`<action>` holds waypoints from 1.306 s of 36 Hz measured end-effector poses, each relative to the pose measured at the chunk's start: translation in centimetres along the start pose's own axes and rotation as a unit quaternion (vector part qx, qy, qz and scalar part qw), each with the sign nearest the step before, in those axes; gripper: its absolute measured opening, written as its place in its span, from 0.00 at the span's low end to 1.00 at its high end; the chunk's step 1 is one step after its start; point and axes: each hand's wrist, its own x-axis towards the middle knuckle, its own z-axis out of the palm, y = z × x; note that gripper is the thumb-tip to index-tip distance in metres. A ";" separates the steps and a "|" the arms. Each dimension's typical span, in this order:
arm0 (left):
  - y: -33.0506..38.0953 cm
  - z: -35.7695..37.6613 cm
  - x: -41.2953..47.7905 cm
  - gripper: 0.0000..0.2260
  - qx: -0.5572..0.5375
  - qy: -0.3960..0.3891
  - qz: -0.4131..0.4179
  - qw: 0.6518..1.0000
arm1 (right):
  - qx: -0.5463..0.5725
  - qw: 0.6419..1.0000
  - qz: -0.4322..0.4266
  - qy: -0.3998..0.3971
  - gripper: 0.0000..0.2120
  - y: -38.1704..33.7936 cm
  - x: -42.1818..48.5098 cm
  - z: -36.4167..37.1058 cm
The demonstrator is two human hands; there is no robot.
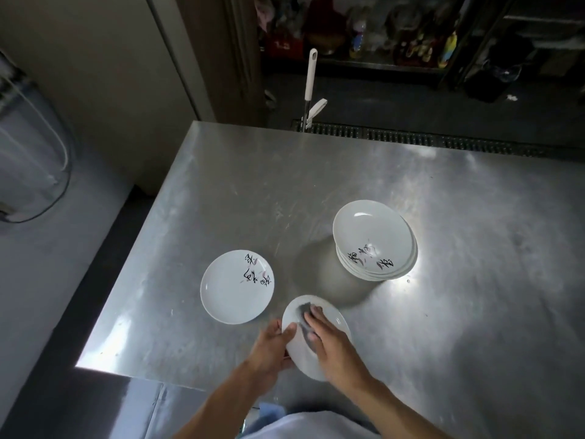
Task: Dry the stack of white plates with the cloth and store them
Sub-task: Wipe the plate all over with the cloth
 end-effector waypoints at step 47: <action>1.0 0.0 -0.2 0.12 0.075 -0.041 0.004 0.996 | -0.046 0.997 -0.062 0.005 0.28 1.1 2.1 -1.3</action>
